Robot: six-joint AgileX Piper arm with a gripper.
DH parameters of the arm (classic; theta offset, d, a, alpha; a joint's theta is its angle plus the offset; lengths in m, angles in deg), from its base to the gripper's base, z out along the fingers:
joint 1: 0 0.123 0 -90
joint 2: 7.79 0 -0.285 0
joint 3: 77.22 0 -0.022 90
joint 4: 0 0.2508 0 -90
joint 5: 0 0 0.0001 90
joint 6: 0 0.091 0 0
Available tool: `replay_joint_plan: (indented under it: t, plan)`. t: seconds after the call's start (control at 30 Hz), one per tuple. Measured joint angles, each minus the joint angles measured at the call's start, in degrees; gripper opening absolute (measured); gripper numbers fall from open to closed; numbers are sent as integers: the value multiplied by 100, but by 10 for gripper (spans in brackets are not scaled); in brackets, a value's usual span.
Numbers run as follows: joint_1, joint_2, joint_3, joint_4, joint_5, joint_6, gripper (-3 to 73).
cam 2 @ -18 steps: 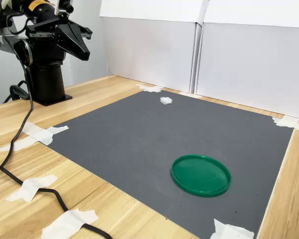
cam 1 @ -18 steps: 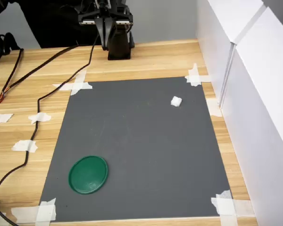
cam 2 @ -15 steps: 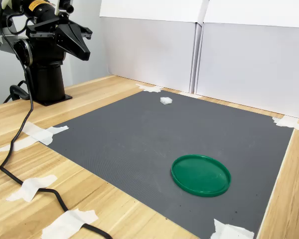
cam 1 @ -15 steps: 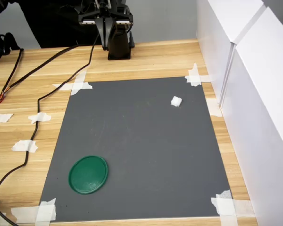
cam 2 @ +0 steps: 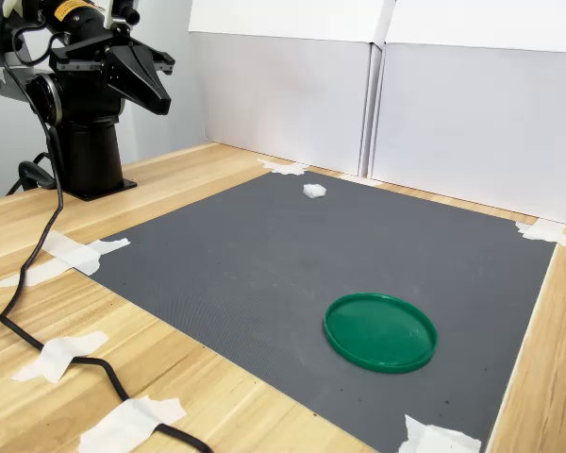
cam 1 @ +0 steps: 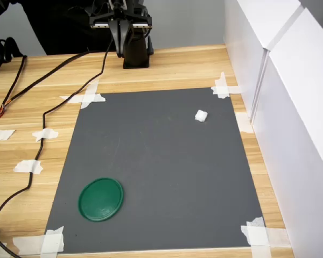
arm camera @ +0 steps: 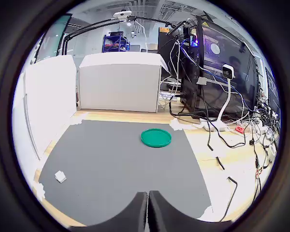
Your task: Grasp a white terminal and put it on the green lid.
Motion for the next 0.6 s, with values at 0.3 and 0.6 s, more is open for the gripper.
replay_joint_plan:
  t: [0.3, 0.6]
  plan:
    - [0, 0, 0, 0, 0, 0, -16]
    - [0, 1506, -477, -103, 1, -6, -16]
